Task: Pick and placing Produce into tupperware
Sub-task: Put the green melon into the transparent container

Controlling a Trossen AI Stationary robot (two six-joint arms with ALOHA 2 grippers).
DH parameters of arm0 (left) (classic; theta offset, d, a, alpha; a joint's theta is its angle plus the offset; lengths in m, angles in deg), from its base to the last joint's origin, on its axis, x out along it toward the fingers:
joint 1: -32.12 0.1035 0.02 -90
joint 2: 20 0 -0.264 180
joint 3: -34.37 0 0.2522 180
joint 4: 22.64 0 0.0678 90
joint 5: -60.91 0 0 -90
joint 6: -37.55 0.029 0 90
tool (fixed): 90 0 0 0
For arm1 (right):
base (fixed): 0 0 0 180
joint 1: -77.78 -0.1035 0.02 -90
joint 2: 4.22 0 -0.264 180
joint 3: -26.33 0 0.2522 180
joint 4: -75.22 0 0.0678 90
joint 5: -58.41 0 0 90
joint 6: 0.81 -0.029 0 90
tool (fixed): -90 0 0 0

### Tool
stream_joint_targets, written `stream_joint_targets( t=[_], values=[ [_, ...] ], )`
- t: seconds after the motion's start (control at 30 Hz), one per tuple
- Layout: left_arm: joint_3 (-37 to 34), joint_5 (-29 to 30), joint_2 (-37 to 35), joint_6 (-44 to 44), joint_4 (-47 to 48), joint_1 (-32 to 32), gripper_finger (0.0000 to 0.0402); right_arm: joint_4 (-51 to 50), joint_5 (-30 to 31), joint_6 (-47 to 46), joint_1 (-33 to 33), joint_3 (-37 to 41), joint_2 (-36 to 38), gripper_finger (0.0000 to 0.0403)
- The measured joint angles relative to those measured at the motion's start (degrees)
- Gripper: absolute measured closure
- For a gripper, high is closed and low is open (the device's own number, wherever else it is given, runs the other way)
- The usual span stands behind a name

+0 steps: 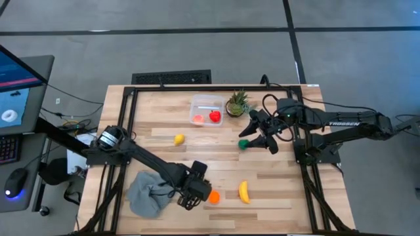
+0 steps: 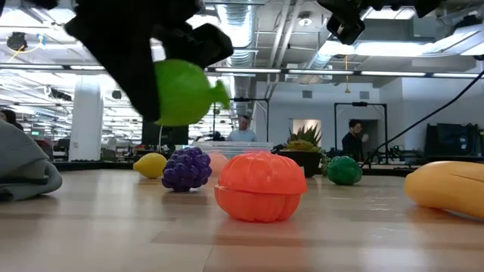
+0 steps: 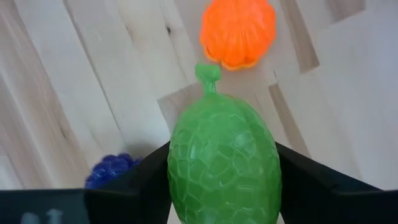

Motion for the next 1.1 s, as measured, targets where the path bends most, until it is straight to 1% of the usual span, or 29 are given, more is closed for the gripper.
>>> stream_joint_targets(
  t=[0.17, 0.37, 0.53, 1.1],
  values=[
    [0.68, -0.03, -1.62, 0.43, 0.07, 1.06, 0.0192, 0.05, 0.0, -0.38, -0.28, 0.0, 0.0, 0.0122],
    [0.67, 3.16, -5.65, 0.05, 0.26, 2.44, 0.0191, 0.38, 0.01, -0.4, -0.26, 0.0, 0.0, 0.0122],
    [0.67, 6.17, -9.07, -0.64, 0.44, 3.27, 0.0191, 0.48, 0.18, -0.81, -0.27, 0.0, 0.0, 0.0122],
    [0.65, 19.75, -22.4, -0.69, 0.62, 7.39, 0.0191, 2.29, 0.4, -2.48, -1.4, 0.0, 0.02, 0.0122]
  ],
)
